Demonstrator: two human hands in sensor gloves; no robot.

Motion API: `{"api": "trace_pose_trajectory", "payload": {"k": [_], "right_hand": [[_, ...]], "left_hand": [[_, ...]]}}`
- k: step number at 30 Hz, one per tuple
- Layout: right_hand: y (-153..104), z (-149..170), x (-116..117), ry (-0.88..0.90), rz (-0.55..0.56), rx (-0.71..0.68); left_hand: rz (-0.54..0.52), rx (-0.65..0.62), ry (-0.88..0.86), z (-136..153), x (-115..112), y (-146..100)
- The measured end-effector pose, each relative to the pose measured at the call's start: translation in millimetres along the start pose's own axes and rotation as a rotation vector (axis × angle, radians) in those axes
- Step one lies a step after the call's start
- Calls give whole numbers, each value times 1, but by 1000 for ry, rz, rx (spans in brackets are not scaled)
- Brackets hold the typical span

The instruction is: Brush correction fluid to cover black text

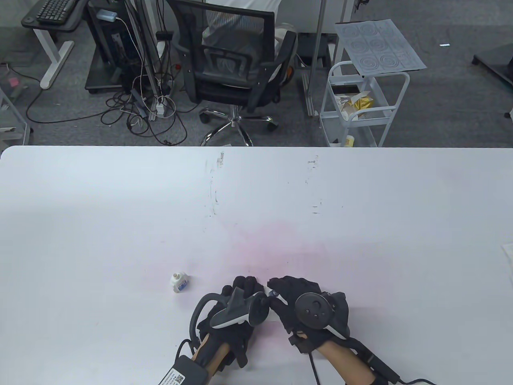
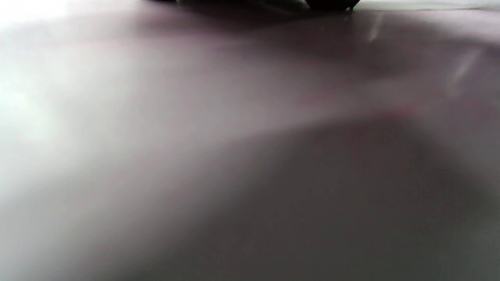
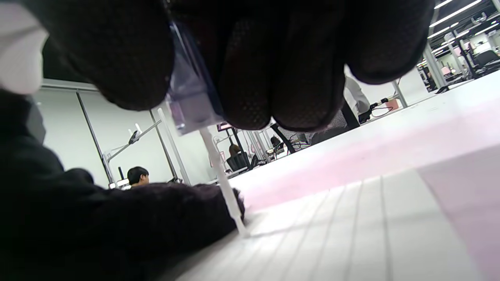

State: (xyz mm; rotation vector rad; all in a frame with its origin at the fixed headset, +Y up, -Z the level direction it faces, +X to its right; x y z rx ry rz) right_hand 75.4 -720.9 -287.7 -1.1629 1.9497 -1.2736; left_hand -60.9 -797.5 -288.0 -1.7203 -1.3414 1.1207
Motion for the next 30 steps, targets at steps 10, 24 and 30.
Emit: {"api": "trace_pose_trajectory", "payload": {"k": [10,24,30], "right_hand": [[-3,-1,-2,11,-10,1],[-1,-4,6,-4,-54,-15],[-4,-3,-5,-3,15,-5]], "left_hand": [[0,0,0,-1,-1,-2],[0,0,0,-1,-1,-1],[0,0,0,-1,-1,-1]]}}
Point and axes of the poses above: the tracker on the back of each hand, its own z axis roughly to the little-finger side, its own y axis roughly from the wrist to the fingertips, x = y × z, the point moved 5 cm from there along y, roughly from the wrist to the fingertips, and after that the axes turned 10 degrees about -z, right-handed, at the moved point
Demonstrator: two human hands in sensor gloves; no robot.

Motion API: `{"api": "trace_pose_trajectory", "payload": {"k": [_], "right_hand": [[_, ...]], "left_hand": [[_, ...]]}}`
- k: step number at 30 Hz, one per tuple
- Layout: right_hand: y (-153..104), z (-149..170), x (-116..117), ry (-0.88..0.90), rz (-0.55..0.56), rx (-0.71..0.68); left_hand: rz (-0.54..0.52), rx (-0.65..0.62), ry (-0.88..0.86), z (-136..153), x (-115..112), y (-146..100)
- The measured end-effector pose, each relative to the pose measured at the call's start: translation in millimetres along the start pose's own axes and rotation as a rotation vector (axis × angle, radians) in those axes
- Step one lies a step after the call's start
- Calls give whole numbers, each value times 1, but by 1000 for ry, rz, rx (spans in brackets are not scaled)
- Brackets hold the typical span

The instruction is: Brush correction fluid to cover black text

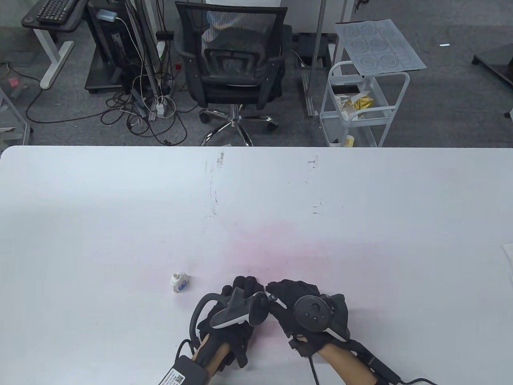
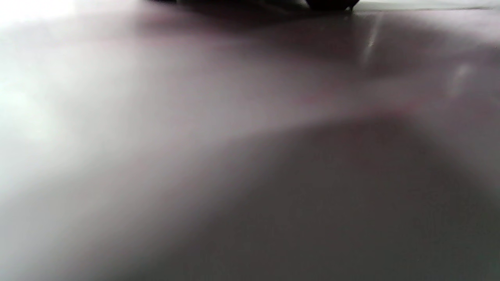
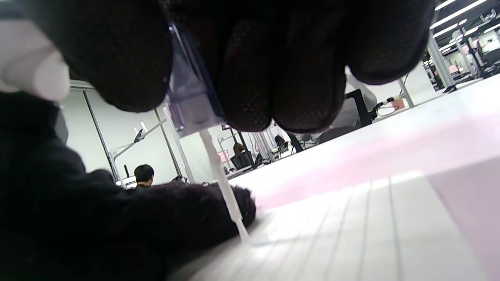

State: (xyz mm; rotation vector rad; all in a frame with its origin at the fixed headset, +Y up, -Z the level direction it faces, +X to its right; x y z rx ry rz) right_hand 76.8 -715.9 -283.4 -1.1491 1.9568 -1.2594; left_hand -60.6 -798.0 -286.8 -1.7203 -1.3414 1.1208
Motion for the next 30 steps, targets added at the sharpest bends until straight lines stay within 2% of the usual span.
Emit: {"api": "trace_pose_trajectory", "payload": {"k": [6,10,13,18,23,30], "right_hand": [[2,7,0,60,6,43],[6,10,6,43,-29,78],[6,13,4,29,-15,101],[4,13,1,-31,7,107],[3,12,-4,15,28,86],[6,17,4,40,-46,106]], "left_hand": [[0,0,0,0,0,0],[0,0,0,0,0,0],[0,0,0,0,0,0],[0,0,0,0,0,0],[0,0,0,0,0,0],[0,0,0,0,0,0]]}}
Point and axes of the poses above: the tracker on the back of each hand, its own z axis roughly to the little-finger side, its own y axis roughly from the wrist to the fingertips, x = y × z, the point moved 5 cm from there along y, roughly from the wrist to the fingertips, and after that the axes turned 10 degrees about -z, right-handed, at the moved point
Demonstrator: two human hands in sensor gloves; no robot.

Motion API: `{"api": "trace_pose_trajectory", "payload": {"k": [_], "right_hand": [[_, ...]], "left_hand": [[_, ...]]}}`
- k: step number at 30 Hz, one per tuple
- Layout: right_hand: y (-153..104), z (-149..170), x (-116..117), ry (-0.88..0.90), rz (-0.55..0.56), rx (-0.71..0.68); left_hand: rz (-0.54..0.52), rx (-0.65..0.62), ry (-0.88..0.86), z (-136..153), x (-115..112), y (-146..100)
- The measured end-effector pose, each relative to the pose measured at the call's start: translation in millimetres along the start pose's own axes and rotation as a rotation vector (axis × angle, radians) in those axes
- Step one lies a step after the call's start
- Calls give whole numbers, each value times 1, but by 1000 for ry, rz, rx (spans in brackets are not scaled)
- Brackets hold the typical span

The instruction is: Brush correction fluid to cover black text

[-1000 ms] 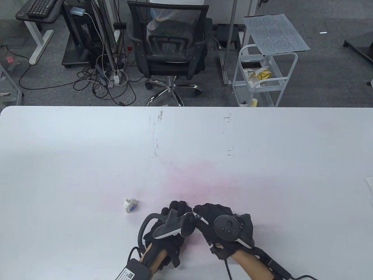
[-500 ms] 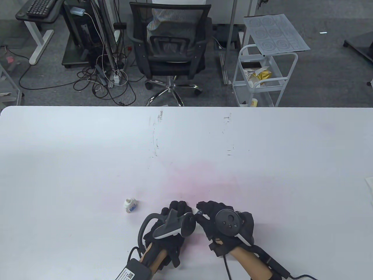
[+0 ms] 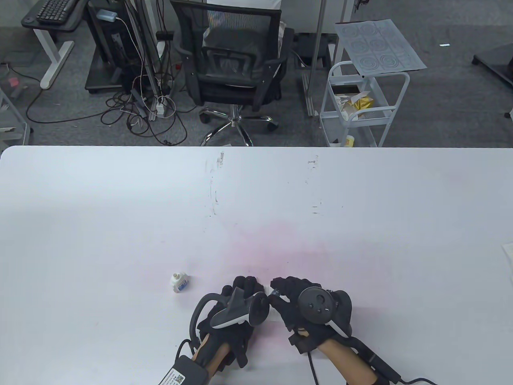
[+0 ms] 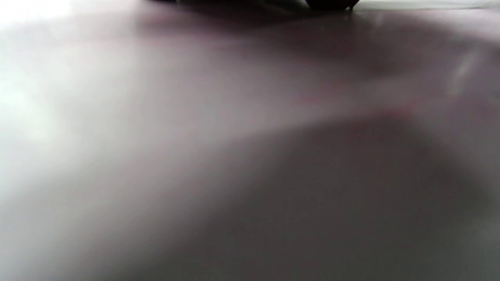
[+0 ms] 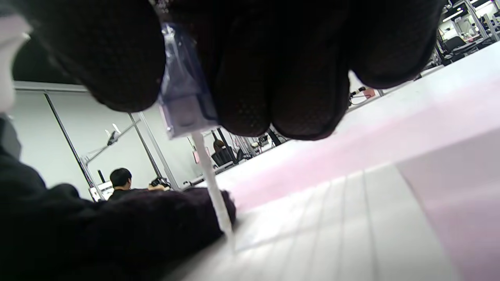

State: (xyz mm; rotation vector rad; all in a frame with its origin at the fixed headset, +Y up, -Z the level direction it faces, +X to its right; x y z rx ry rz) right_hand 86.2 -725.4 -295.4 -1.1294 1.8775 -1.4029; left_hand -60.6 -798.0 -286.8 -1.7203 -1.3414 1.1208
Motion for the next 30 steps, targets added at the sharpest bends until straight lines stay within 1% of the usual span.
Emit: {"api": "trace_pose_trajectory", "payload": {"k": [6,10,14,17,20,23,27,30], "right_hand": [[-1,1,-5,-54,51,0],[-2,-2,-7,-3,63,-33],[0,-3,-3,47,41,-49],[2,-2,3,17,10,-32],[1,-2,0,-50,35,-20],[0,-3,-3,-66,58,-23],[-1,-4,-5,-5,69,-39],[1,-4,1,39,40,-47]], "left_hand": [[0,0,0,0,0,0],[2,0,0,0,0,0],[2,0,0,0,0,0],[2,0,0,0,0,0],[2,0,0,0,0,0],[2,0,0,0,0,0],[2,0,0,0,0,0],[2,0,0,0,0,0]]}}
Point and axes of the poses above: the tracker on the back of each hand, its own z axis roughly to the little-finger side, its own y axis roughly from the wrist to the fingertips, x = y × z, the point moved 5 cm from there along y, roughly from the wrist to the fingertips, and after that the axes turned 10 degrees about -z, right-handed, at the moved point
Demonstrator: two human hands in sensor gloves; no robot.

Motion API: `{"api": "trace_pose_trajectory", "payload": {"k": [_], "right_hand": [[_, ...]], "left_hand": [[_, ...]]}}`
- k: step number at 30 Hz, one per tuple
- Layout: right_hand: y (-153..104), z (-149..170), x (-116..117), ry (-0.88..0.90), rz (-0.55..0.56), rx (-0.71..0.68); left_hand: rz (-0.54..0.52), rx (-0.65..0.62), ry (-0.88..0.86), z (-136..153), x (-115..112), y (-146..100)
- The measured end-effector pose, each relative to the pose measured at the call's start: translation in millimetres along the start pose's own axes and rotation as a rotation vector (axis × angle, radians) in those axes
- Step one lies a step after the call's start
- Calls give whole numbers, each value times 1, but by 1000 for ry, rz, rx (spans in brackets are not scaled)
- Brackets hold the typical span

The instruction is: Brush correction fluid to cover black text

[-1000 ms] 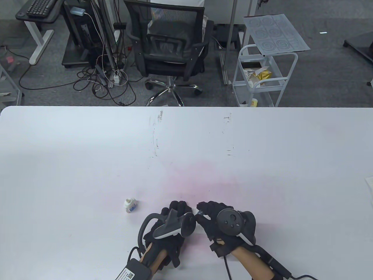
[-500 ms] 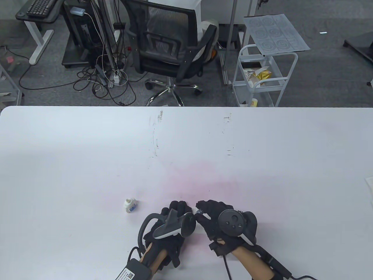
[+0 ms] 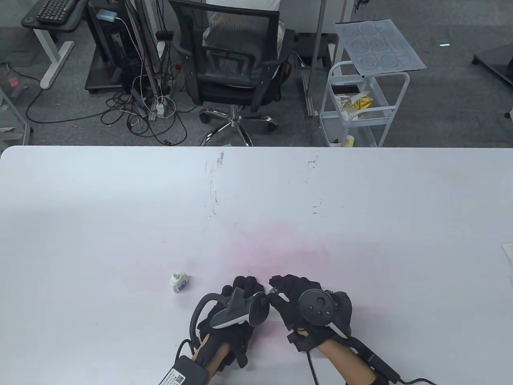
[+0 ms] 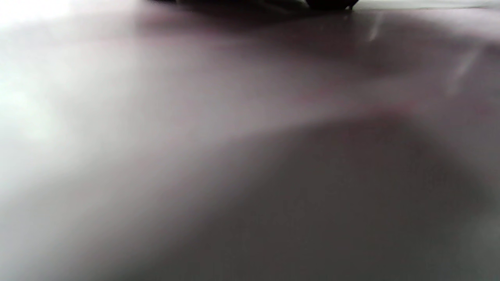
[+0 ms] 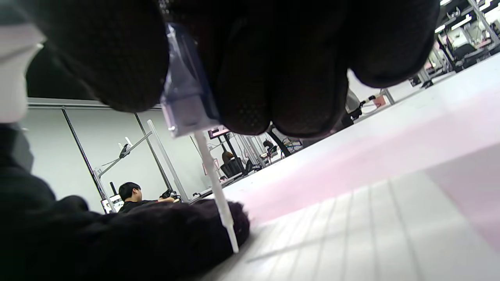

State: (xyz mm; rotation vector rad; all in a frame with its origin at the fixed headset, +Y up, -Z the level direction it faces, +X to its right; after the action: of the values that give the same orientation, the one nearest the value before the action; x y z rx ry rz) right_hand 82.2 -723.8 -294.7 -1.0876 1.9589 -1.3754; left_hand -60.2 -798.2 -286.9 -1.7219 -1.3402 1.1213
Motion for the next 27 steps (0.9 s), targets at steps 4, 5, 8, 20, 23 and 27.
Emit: {"api": "trace_pose_trajectory", "payload": {"k": [4,5,8,20,23,27], "right_hand": [[1,1,4,-50,-16,27],[1,2,3,-66,-13,28],[-1,3,0,-100,6,39],[0,3,3,-63,-1,41],[-1,4,-1,-95,13,40],[-4,0,-6,-101,39,25]], "left_hand": [[0,0,0,0,0,0],[0,0,0,0,0,0],[0,0,0,0,0,0],[0,0,0,0,0,0],[0,0,0,0,0,0],[0,0,0,0,0,0]]}}
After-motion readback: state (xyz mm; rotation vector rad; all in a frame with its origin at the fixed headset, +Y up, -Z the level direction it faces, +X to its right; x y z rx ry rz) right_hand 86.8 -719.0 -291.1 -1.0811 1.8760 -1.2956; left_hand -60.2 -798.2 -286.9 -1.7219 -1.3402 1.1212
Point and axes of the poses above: the tracker on the back of each hand, its own z axis roughly to the little-finger side, its own y axis roughly from the wrist to the fingertips, x = y × z, the point moved 5 cm from there along y, roughly from the wrist to the fingertips, and after that the axes turned 10 degrees about -z, right-handed, at the moved point
